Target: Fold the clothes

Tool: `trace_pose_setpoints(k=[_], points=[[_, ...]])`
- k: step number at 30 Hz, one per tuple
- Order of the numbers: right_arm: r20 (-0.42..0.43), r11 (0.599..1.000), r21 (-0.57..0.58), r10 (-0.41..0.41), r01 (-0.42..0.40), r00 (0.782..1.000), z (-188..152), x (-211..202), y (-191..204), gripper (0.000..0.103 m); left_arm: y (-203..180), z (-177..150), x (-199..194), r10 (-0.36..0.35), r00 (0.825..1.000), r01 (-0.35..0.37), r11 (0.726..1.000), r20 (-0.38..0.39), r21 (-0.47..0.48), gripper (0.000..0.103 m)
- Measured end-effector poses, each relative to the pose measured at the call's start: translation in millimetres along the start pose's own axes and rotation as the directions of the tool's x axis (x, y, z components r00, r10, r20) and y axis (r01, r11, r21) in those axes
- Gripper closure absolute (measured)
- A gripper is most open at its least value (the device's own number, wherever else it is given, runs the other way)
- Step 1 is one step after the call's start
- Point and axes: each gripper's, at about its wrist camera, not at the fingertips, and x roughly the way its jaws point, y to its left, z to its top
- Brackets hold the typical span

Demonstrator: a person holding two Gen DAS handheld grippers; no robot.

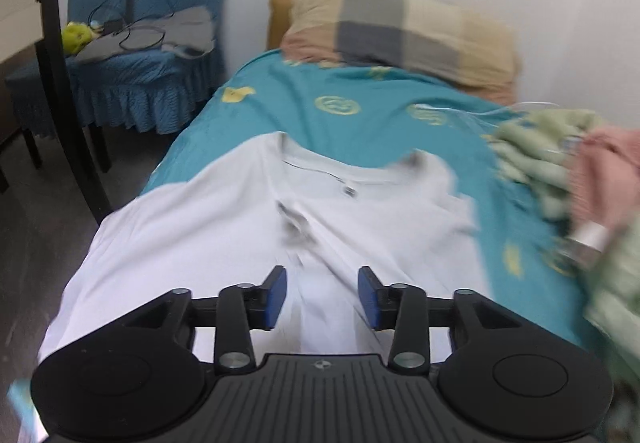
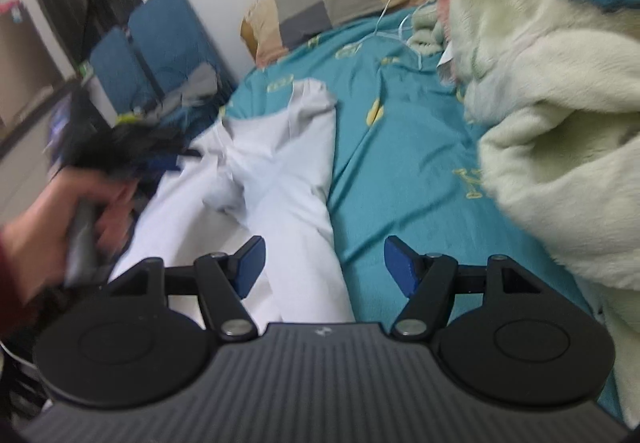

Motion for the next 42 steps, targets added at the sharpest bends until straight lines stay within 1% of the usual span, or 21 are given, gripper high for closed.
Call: trace_pose_setpoints(k=[2, 4, 7, 9, 11, 14, 16, 17, 19, 20, 23, 25, 27, 28, 32, 34, 36, 38, 42], points=[[0.020, 1.000, 0.028, 0.008, -0.008, 1.000, 2, -15, -3, 0.035, -8, -25, -42, -0.042, 0.999, 0.042, 0.999, -0.003, -0.008, 0.058], [0.043, 0.999, 0.046, 0.008, -0.010, 0.999, 4, -33, -4, 0.035, -19, -54, -86, -0.069, 0.998, 0.069, 0.997, -0.007, -0.019, 0.058], [0.077, 1.000, 0.023, -0.022, 0.021, 0.997, 6, -63, 3, 0.035, -30, -99, -132, -0.120, 0.993, 0.120, 0.992, -0.017, -0.025, 0.058], [0.094, 0.998, 0.041, -0.049, 0.046, 0.994, 6, -83, 5, 0.035, -38, -131, -159, -0.166, 0.986, 0.165, 0.986, -0.033, -0.034, 0.058], [0.104, 0.996, 0.075, -0.062, 0.055, 0.993, 5, -103, 3, 0.035, -50, -163, -175, -0.213, 0.975, 0.211, 0.977, -0.066, -0.041, 0.060], [0.122, 0.990, 0.129, -0.072, 0.056, 0.990, -2, -131, -7, 0.035, -72, -206, -189, -0.256, 0.959, 0.257, 0.966, -0.122, -0.014, 0.062], [0.140, 0.987, 0.128, -0.111, 0.093, 0.984, -11, -145, -10, 0.035, -91, -231, -194, -0.267, 0.952, 0.274, 0.961, -0.151, 0.029, 0.064], [0.148, 0.985, 0.127, -0.131, 0.113, 0.980, -17, -151, -12, 0.035, -101, -243, -195, -0.272, 0.948, 0.284, 0.958, -0.166, 0.050, 0.068], [0.151, 0.982, 0.129, -0.160, 0.141, 0.976, -30, -159, -15, 0.033, -118, -259, -196, -0.291, 0.938, 0.310, 0.947, -0.190, 0.080, 0.071], [0.145, 0.980, 0.142, -0.160, 0.139, 0.977, -35, -161, -19, 0.033, -126, -265, -197, -0.301, 0.933, 0.324, 0.942, -0.199, 0.091, 0.071], [0.162, 0.983, 0.168, -0.100, 0.072, 0.982, -38, -168, -27, 0.033, -145, -273, -193, -0.320, 0.922, 0.352, 0.927, -0.219, 0.128, 0.073], [0.171, 0.981, 0.184, -0.096, 0.064, 0.981, -36, -168, -31, 0.033, -155, -274, -185, -0.324, 0.916, 0.363, 0.921, -0.235, 0.144, 0.076], [0.173, 0.977, 0.206, -0.094, 0.057, 0.980, -36, -166, -35, 0.033, -163, -278, -176, -0.341, 0.902, 0.386, 0.911, -0.266, 0.141, 0.081], [0.168, 0.975, 0.218, -0.090, 0.052, 0.982, -36, -164, -38, 0.033, -167, -281, -171, -0.347, 0.894, 0.397, 0.907, -0.284, 0.139, 0.080], [0.169, 0.969, 0.245, -0.070, 0.027, 0.983, -36, -164, -45, 0.033, -176, -288, -147, -0.313, 0.878, 0.384, 0.913, -0.362, 0.141, 0.081], [0.171, 0.968, 0.249, -0.066, 0.022, 0.983, -36, -164, -47, 0.033, -178, -290, -137, -0.299, 0.867, 0.380, 0.914, -0.398, 0.141, 0.081], [0.170, 0.968, 0.251, -0.069, 0.024, 0.983, -37, -164, -48, 0.033, -179, -289, -130, -0.293, 0.864, 0.376, 0.917, -0.411, 0.137, 0.081], [0.170, 0.968, 0.250, -0.069, 0.025, 0.983, -37, -164, -47, 0.033, -179, -288, -126, -0.281, 0.864, 0.362, 0.924, -0.417, 0.127, 0.081], [0.165, 0.968, 0.251, -0.070, 0.027, 0.984, -37, -163, -47, 0.033, -179, -286, -120, -0.249, 0.871, 0.326, 0.938, -0.424, 0.120, 0.099]])
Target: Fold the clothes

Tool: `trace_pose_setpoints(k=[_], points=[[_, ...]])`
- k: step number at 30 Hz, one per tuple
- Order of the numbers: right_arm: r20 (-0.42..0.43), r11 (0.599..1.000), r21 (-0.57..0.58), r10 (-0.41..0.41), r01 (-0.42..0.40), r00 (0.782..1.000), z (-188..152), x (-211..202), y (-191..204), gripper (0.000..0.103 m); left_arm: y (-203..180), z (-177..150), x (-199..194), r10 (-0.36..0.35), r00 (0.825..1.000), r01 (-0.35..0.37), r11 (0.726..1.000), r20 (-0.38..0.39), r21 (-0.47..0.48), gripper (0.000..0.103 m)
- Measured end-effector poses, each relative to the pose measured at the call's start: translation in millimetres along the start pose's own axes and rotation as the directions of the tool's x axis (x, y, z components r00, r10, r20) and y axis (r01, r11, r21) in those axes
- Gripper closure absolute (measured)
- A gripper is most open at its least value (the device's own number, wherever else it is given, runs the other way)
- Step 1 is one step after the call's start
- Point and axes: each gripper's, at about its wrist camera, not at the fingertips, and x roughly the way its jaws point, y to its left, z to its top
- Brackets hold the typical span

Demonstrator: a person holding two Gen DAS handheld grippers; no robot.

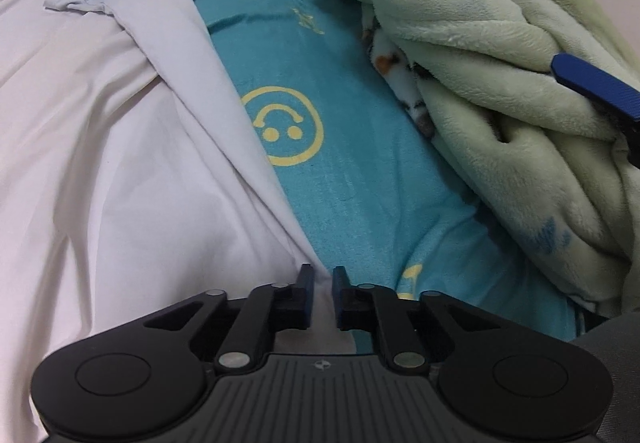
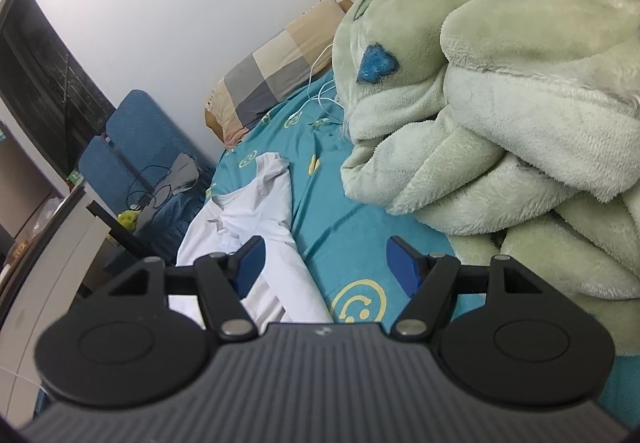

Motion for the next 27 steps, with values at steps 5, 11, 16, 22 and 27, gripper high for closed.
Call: trace_pose_setpoints(k=[5, 11, 16, 22, 27], points=[[-0.006, 1.000, -0.007, -0.004, 0.004, 1.000, -2, 2, 2, 0.033, 5, 3, -2, -0.006, 1.000, 0.006, 1.000, 0.001, -0.021, 0.102], [-0.020, 1.000, 0.008, -0.001, 0.002, 1.000, -2, 5, -1, 0.033, 30, 10, -50, -0.136, 0.989, 0.141, 0.984, 0.049, -0.111, 0.102], [-0.043, 1.000, 0.000, -0.004, 0.004, 0.999, -3, 9, 2, 0.033, 85, 14, -127, -0.226, 0.964, 0.251, 0.945, 0.137, -0.209, 0.102], [-0.121, 0.994, -0.107, -0.022, 0.009, 0.992, -12, 24, 21, 0.033, 153, -1, -149, -0.116, 0.985, 0.150, 0.942, 0.129, -0.300, 0.102], [-0.246, 0.973, -0.224, -0.011, -0.046, 0.969, -29, 42, 43, 0.033, 180, -23, -107, -0.051, 0.998, 0.057, 0.936, 0.026, -0.348, 0.101]])
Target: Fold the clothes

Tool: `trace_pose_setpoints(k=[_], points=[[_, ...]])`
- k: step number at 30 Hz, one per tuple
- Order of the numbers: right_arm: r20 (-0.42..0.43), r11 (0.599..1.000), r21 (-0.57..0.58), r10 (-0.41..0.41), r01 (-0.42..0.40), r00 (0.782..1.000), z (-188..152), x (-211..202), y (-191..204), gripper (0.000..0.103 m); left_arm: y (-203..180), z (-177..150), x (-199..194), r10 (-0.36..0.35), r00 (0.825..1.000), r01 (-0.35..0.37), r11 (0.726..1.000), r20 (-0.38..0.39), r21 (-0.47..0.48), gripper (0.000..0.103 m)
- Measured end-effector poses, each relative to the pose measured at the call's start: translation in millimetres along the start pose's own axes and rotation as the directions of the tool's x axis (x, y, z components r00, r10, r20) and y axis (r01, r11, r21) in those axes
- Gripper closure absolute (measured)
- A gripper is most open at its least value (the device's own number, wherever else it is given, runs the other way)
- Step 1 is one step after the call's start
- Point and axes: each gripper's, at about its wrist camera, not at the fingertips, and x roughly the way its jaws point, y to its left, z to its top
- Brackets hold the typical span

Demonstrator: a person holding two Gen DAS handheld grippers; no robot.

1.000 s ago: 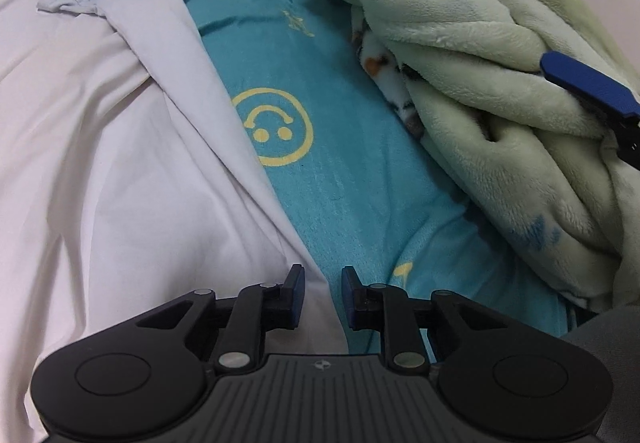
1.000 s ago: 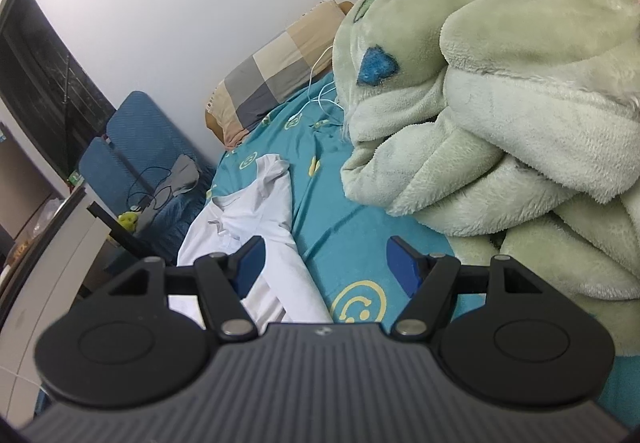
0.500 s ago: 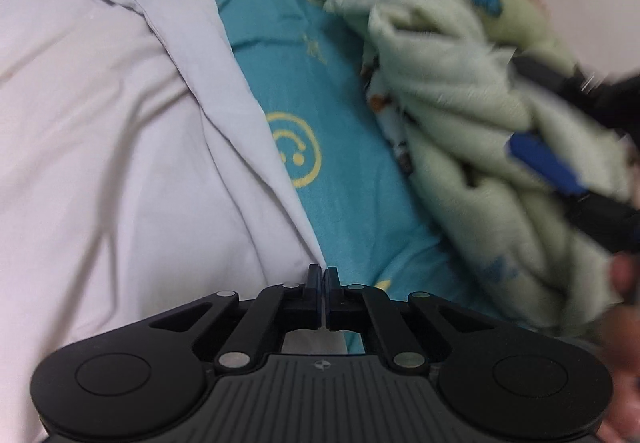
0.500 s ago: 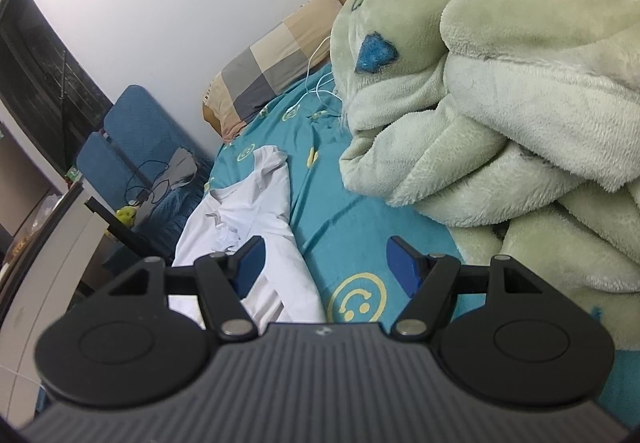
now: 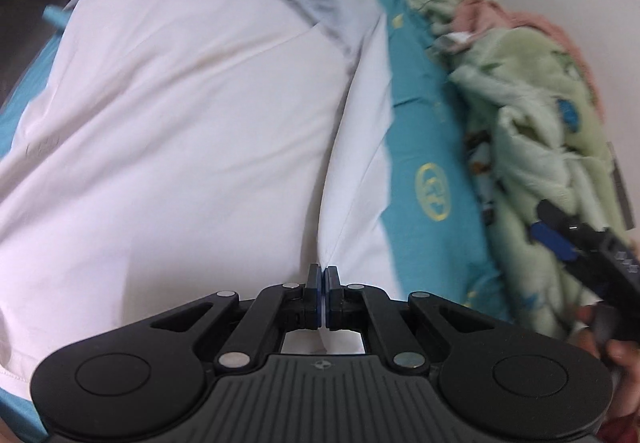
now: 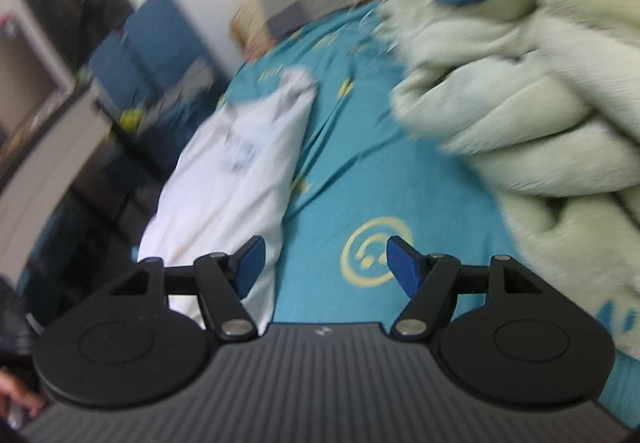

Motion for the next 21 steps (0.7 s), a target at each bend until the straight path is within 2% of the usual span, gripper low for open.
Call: trace_pose_setpoints(k=[3, 5, 8, 10, 16, 18, 19, 20, 21], points=[[-0.097, 0.997, -0.071, 0.027, -0.034, 0.995, -8, 16, 17, 0.033, 1, -2, 8, 0.003, 1.000, -0.003, 1.000, -0.019, 0.022, 0.101], [-0.175, 0.992, -0.109, 0.042, -0.061, 0.984, -14, 28, 29, 0.033, -1, -2, 7, -0.006, 1.000, 0.006, 0.999, -0.016, 0.038, 0.101], [-0.284, 0.978, -0.177, 0.053, -0.106, 0.958, -25, 45, 50, 0.034, -4, -2, 2, -0.027, 0.999, 0.025, 0.998, 0.019, 0.065, 0.101], [-0.349, 0.963, -0.230, 0.052, -0.139, 0.936, -34, 54, 65, 0.035, -1, -2, -4, -0.046, 0.998, 0.044, 0.998, 0.041, 0.047, 0.097], [-0.480, 0.913, -0.370, -0.030, -0.171, 0.877, -61, 78, 100, 0.037, 12, 6, -21, -0.075, 0.991, 0.080, 0.996, 0.114, -0.038, 0.086], [-0.511, 0.887, -0.429, -0.085, -0.168, 0.855, -72, 84, 110, 0.052, 16, 10, -24, -0.075, 0.988, 0.083, 0.995, 0.134, -0.061, 0.086], [-0.523, 0.880, -0.445, -0.104, -0.167, 0.846, -76, 83, 113, 0.077, 18, 11, -26, -0.077, 0.987, 0.087, 0.994, 0.139, -0.069, 0.086], [-0.535, 0.872, -0.460, -0.122, -0.166, 0.836, -80, 82, 117, 0.093, 19, 10, -27, -0.081, 0.987, 0.092, 0.993, 0.141, -0.075, 0.086], [-0.546, 0.865, -0.474, -0.141, -0.166, 0.826, -84, 81, 120, 0.094, 21, 10, -29, -0.084, 0.986, 0.097, 0.992, 0.143, -0.081, 0.086]])
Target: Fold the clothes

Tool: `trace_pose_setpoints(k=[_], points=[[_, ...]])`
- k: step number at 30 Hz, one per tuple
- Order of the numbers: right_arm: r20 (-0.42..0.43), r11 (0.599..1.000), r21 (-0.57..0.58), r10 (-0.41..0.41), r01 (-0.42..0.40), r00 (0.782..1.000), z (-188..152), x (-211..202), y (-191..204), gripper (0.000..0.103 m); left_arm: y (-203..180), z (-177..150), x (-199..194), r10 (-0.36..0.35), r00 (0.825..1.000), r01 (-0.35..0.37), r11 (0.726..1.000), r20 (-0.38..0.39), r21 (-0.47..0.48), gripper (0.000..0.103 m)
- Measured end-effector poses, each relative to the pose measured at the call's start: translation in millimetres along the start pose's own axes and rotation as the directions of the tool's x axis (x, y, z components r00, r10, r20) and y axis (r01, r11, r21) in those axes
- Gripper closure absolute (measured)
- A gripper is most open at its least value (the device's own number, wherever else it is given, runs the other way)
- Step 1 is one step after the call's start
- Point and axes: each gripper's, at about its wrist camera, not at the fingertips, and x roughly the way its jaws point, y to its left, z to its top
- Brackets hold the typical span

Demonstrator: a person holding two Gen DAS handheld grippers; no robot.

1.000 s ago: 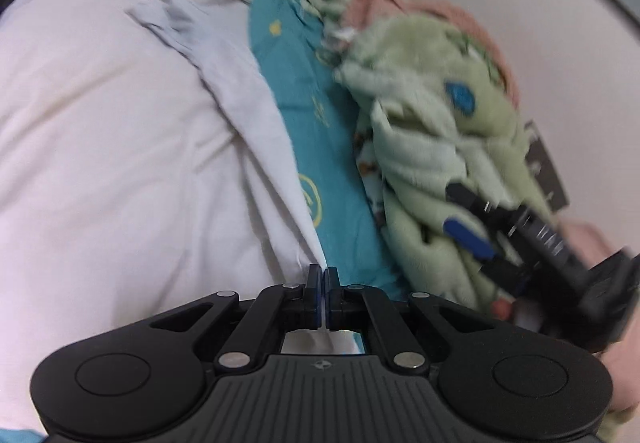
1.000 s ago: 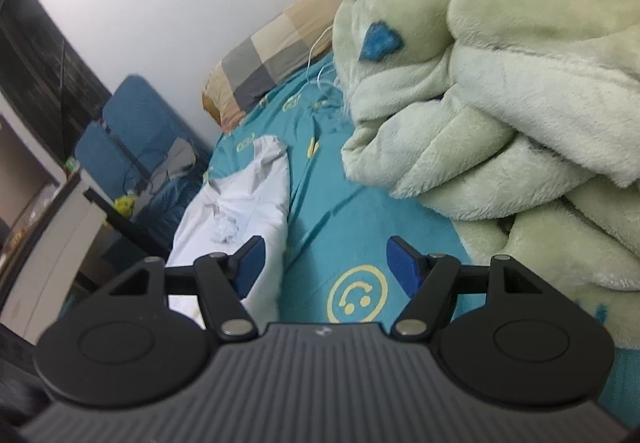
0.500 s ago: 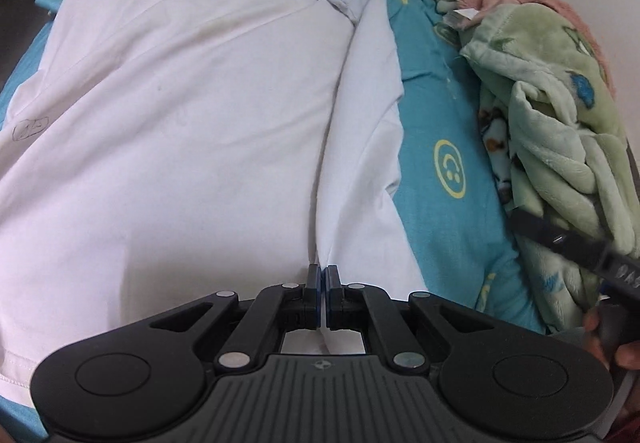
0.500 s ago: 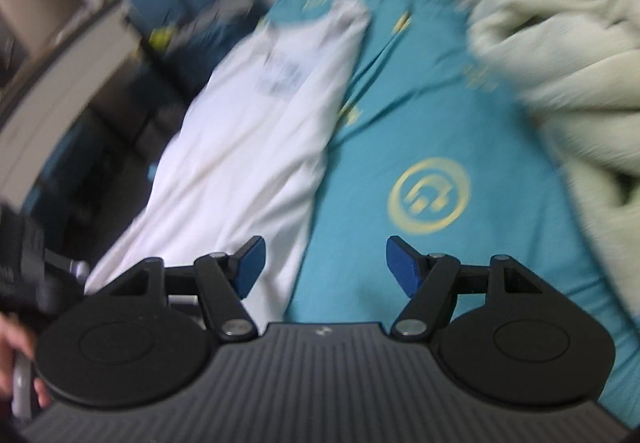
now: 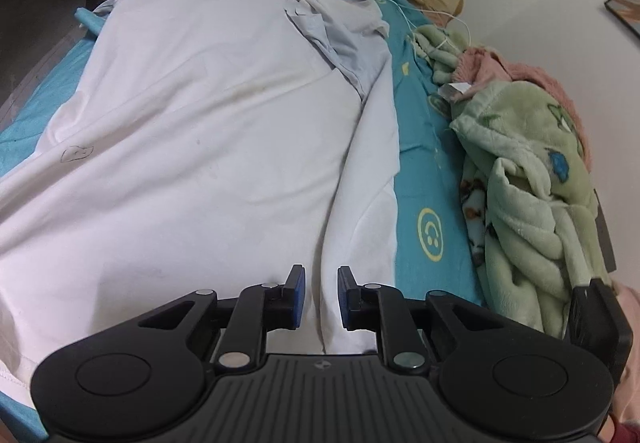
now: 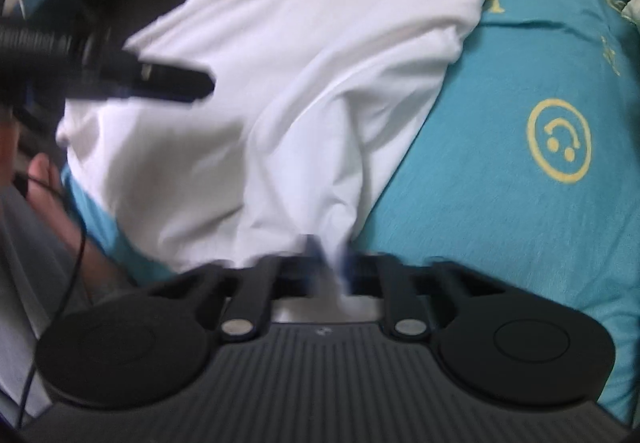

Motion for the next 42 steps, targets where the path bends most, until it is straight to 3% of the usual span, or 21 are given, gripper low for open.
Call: trace_pose_setpoints(k=[5, 11, 16, 19, 21, 23, 25, 28, 31, 35, 40, 42], points=[[-0.038, 0.994, 0.101, 0.042, -0.038, 0.998, -15, -20, 3, 0.097, 5, -3, -15, -0.034, 0.999, 0.034, 0.999, 0.009, 0.004, 0.086], [-0.080, 0.992, 0.126, -0.014, 0.024, 0.997, -30, -12, 2, 0.097, 7, -5, -21, -0.036, 0.999, 0.036, 0.999, 0.012, 0.008, 0.085], [-0.013, 0.990, 0.140, -0.026, 0.027, 1.000, -29, -38, 0, 0.093, 8, -2, -27, -0.040, 0.999, 0.039, 0.999, 0.036, 0.009, 0.074], [0.097, 0.992, 0.112, -0.064, 0.053, 0.993, -25, -66, 0, 0.090, 5, 12, -24, -0.036, 0.998, 0.036, 0.999, 0.053, -0.008, 0.062], [0.189, 0.990, 0.126, -0.090, 0.066, 0.978, -14, -79, -6, 0.073, -2, 27, -19, -0.022, 0.997, 0.022, 1.000, 0.072, -0.001, 0.057], [0.281, 0.984, 0.162, -0.112, 0.068, 0.953, 0, -89, -15, 0.047, -8, 43, -14, -0.009, 0.995, 0.010, 1.000, 0.099, -0.006, 0.050], [0.368, 0.971, 0.231, -0.143, 0.058, 0.919, 17, -91, -28, 0.043, -12, 60, -4, 0.006, 0.993, -0.002, 0.999, 0.119, -0.033, 0.047], [0.495, 0.942, 0.336, -0.202, 0.028, 0.845, 39, -79, -52, 0.043, -18, 88, 21, 0.023, 0.990, -0.014, 0.998, 0.139, -0.067, 0.046], [0.531, 0.894, 0.447, -0.277, 0.012, 0.801, 48, -46, -83, 0.044, -24, 112, 54, 0.047, 0.986, -0.033, 0.995, 0.158, -0.090, 0.046], [0.487, 0.871, 0.491, -0.280, 0.005, 0.827, 48, -21, -108, 0.043, -27, 142, 103, 0.044, 0.984, -0.023, 0.992, 0.172, -0.122, 0.048], [0.512, 0.856, 0.517, -0.298, -0.012, 0.806, 50, -20, -124, 0.043, -36, 168, 153, 0.036, 0.980, -0.014, 0.993, 0.194, -0.115, 0.048], [0.505, 0.851, 0.525, -0.282, -0.031, 0.816, 52, -15, -131, 0.043, -39, 177, 171, 0.033, 0.980, -0.011, 0.994, 0.199, -0.111, 0.051]])
